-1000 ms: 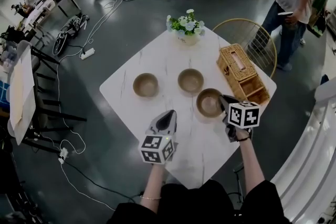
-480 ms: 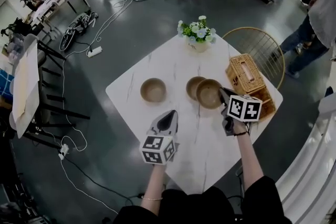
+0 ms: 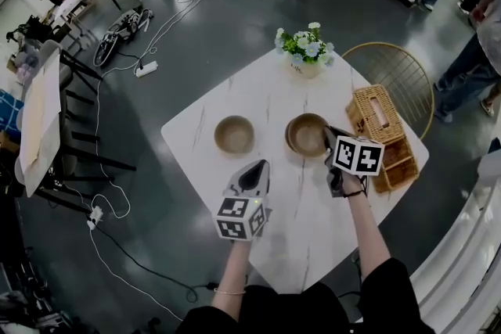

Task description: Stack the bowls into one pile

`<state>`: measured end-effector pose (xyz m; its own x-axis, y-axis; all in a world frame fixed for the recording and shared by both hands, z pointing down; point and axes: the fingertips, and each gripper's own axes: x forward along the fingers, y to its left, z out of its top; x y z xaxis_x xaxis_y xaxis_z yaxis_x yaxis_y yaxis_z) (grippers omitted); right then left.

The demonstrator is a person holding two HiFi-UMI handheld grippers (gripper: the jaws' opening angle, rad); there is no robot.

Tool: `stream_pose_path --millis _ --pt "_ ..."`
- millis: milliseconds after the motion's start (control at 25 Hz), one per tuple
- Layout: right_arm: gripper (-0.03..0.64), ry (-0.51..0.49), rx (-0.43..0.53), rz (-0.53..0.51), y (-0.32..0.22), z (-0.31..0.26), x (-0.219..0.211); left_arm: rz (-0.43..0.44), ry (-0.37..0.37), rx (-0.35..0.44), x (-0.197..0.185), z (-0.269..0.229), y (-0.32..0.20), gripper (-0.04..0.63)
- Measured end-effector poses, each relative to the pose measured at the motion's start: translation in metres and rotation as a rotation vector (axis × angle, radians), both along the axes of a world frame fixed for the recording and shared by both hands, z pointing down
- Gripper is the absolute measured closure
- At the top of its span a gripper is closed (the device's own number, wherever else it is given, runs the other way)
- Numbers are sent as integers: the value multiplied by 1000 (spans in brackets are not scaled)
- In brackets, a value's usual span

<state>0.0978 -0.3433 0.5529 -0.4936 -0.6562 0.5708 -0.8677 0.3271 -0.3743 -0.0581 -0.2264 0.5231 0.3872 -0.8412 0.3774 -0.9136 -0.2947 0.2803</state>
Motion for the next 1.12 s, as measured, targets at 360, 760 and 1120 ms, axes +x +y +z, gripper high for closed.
stream_pose_path --millis 360,760,1120 --pt "591 91 -2 -24 -9 22 -10 -2 -5 -28 -3 13 -5 581" --pt "591 167 27 -37 -11 27 -9 -5 -2 -46 -1 21 -5 581" --pt "579 171 66 -47 -10 22 -13 -5 -2 -47 -1 19 -4 581"
